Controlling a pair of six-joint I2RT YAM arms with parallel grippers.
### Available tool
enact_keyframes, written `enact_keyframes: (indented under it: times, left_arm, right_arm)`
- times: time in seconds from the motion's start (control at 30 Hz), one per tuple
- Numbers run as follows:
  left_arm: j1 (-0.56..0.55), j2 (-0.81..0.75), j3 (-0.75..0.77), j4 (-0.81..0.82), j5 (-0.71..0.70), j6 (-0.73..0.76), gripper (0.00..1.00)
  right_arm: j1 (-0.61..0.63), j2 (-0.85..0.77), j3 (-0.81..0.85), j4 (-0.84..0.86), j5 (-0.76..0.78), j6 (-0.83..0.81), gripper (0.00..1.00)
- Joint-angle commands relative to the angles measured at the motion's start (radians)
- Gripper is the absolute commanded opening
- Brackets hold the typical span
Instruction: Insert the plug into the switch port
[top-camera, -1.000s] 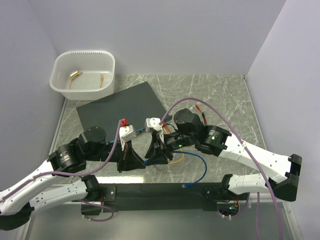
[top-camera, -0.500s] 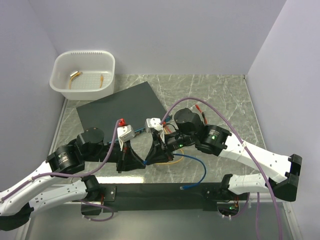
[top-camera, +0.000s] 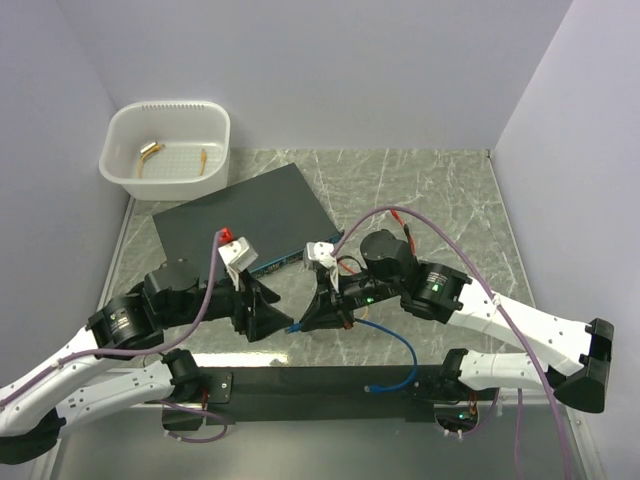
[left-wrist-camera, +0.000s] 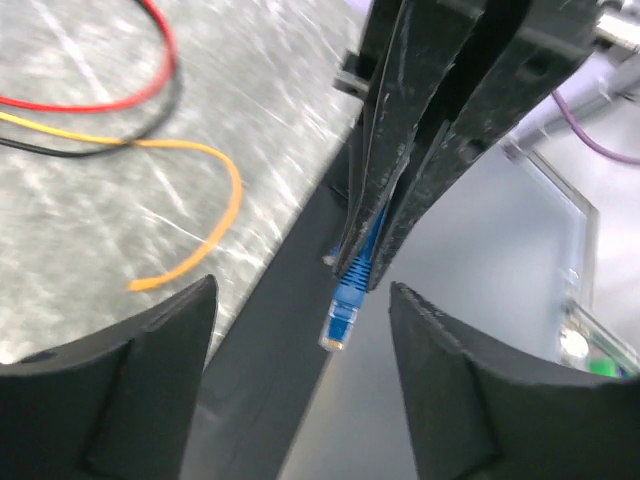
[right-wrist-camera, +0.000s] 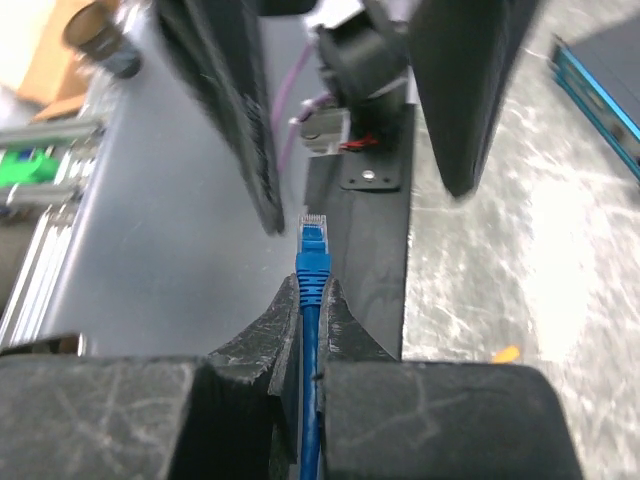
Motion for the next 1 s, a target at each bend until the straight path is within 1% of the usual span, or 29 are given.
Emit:
enact_keyframes:
  times: [0.0, 0.03, 0.07, 0.13, 0.17, 0.23, 0.27, 0.3, 0.33, 0.37, 0.4, 0.43, 0.5, 0.53, 0.57, 0.6, 0.63, 0.67, 0.73, 0.77, 0.83, 0.87, 0.93, 0.97]
  left_arm:
    - [0.004, -0.01, 0.004, 0.03, -0.163, -0.019, 0.77]
    - [0.003, -0.006, 0.007, 0.007, -0.196, -0.027, 0.78]
    - [0.004, 0.0, 0.011, -0.004, -0.272, -0.031, 0.79]
    - [0.004, 0.019, 0.019, -0.033, -0.367, -0.057, 0.83]
    - [0.007, 0.028, 0.025, -0.056, -0.448, -0.067, 0.84]
    - [0.013, 0.034, 0.033, -0.073, -0.527, -0.093, 0.89]
    - [0.027, 0.036, 0.039, -0.089, -0.556, -0.12, 0.91]
    - [0.036, 0.036, 0.042, -0.102, -0.632, -0.137, 0.94]
    - [0.048, 0.037, 0.048, -0.12, -0.671, -0.159, 0.97]
    - [0.077, 0.045, 0.06, -0.167, -0.715, -0.207, 0.99]
    - [0.096, 0.049, 0.066, -0.192, -0.772, -0.231, 0.99]
    - [0.117, 0.053, 0.069, -0.211, -0.786, -0.266, 0.99]
    - [0.197, 0.065, 0.068, -0.231, -0.779, -0.277, 0.99]
    - [0.231, 0.071, 0.066, -0.231, -0.741, -0.271, 0.99]
    - [0.304, 0.091, 0.051, -0.225, -0.719, -0.266, 0.99]
    - [0.347, 0.102, 0.043, -0.218, -0.695, -0.259, 0.99]
    - [0.395, 0.115, 0.033, -0.209, -0.637, -0.24, 0.99]
    - [0.503, 0.14, 0.008, -0.199, -0.592, -0.225, 0.99]
    - [0.619, 0.161, -0.012, -0.157, -0.526, -0.202, 0.99]
    - [0.733, 0.178, -0.033, -0.14, -0.436, -0.191, 0.99]
    - [0.85, 0.195, -0.077, -0.088, -0.365, -0.179, 0.99]
    - [0.969, 0.221, -0.096, -0.068, -0.286, -0.173, 0.99]
    - [1.091, 0.256, -0.127, -0.041, -0.21, -0.162, 0.99]
    - [1.181, 0.304, -0.115, -0.056, -0.172, -0.153, 0.99]
  right_arm:
    - [-0.025, -0.032, -0.035, 0.064, 0.143, 0.065, 0.0]
    - [-0.033, -0.03, -0.043, 0.086, 0.155, 0.091, 0.0]
    - [-0.041, -0.027, -0.052, 0.097, 0.186, 0.106, 0.0]
    - [-0.061, -0.016, -0.07, 0.132, 0.232, 0.15, 0.0]
    - [-0.064, -0.01, -0.082, 0.146, 0.272, 0.164, 0.0]
    - [-0.064, 0.014, -0.09, 0.179, 0.333, 0.207, 0.0]
    - [-0.065, 0.027, -0.09, 0.19, 0.359, 0.223, 0.0]
    - [-0.064, 0.056, -0.089, 0.196, 0.422, 0.238, 0.0]
    - [-0.064, 0.074, -0.084, 0.207, 0.447, 0.268, 0.0]
    - [-0.064, 0.091, -0.08, 0.215, 0.468, 0.285, 0.0]
    - [-0.062, 0.12, -0.078, 0.219, 0.517, 0.308, 0.0]
    - [-0.061, 0.135, -0.076, 0.229, 0.54, 0.319, 0.0]
    - [-0.061, 0.169, -0.079, 0.241, 0.586, 0.339, 0.0]
    - [-0.059, 0.181, -0.078, 0.247, 0.597, 0.344, 0.0]
    - [-0.061, 0.192, -0.073, 0.249, 0.605, 0.347, 0.0]
    - [-0.058, 0.214, -0.07, 0.25, 0.619, 0.353, 0.0]
    - [-0.057, 0.221, -0.067, 0.255, 0.628, 0.358, 0.0]
    - [-0.057, 0.231, -0.066, 0.258, 0.637, 0.364, 0.0]
    - [-0.05, 0.252, -0.069, 0.278, 0.648, 0.378, 0.0]
    - [-0.047, 0.26, -0.069, 0.281, 0.654, 0.381, 0.0]
    - [-0.041, 0.28, -0.069, 0.288, 0.659, 0.385, 0.0]
    - [-0.042, 0.286, -0.07, 0.29, 0.659, 0.385, 0.0]
    - [-0.041, 0.298, -0.07, 0.292, 0.659, 0.388, 0.0]
    - [-0.039, 0.3, -0.073, 0.29, 0.657, 0.387, 0.0]
